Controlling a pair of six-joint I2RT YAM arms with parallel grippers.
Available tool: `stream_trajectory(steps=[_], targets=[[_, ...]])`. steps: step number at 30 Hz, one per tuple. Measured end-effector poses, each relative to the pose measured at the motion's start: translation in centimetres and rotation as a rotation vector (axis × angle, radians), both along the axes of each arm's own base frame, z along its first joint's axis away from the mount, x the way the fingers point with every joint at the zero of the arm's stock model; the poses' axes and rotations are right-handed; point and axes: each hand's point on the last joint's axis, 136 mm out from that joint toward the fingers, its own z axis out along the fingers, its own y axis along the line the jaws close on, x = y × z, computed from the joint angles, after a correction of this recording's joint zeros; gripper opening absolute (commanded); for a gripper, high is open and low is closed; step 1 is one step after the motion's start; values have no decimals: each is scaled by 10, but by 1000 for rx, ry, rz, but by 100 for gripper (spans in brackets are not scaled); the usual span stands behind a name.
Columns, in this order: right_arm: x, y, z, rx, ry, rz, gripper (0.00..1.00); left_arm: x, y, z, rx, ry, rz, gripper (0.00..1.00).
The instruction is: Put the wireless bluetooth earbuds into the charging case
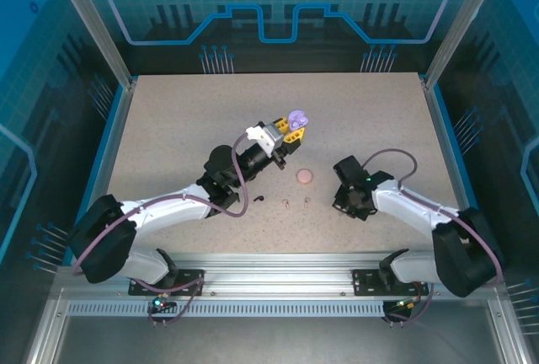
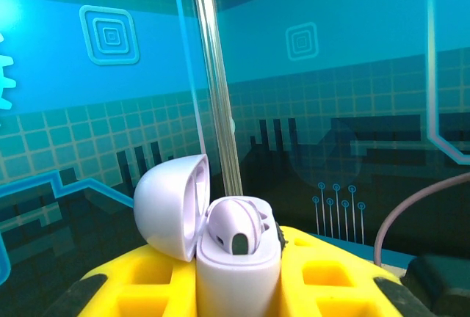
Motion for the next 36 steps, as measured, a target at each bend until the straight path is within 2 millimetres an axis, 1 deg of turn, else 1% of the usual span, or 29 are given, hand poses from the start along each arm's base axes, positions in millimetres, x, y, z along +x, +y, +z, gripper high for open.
stream_trajectory(steps=[2,4,5,7,11,14,15,18,21,24,29,32,36], targets=[[8,0,19,16,-66,23,13,-1,-1,0,3,-1,-8,0],[20,1,45,31,-150,51,13,-2,-3,-2,11,1,-19,0],[27,2,62,39,-201,65,13,-3,-3,-3,16,3,-24,0],[41,5,101,49,-306,99,13,-4,-5,-4,24,5,-33,0],[69,13,197,62,-542,173,13,-8,-7,-6,39,4,-57,0],[78,17,262,65,-695,226,13,-10,-10,-4,45,1,-76,0],[80,19,280,67,-739,244,13,-10,-11,-3,45,0,-80,0],[81,25,323,74,-839,298,13,-11,-13,2,44,-7,-94,0],[80,33,346,82,-899,351,13,-12,-14,7,38,-17,-101,0],[77,48,357,93,-934,424,13,-12,-16,12,33,-25,-107,0],[66,74,358,112,-947,539,13,-8,-21,8,40,-18,-111,0],[61,82,359,116,-953,572,13,-6,-24,3,49,-10,-115,0],[59,86,358,122,-956,589,13,-5,-25,0,53,-4,-116,0]])
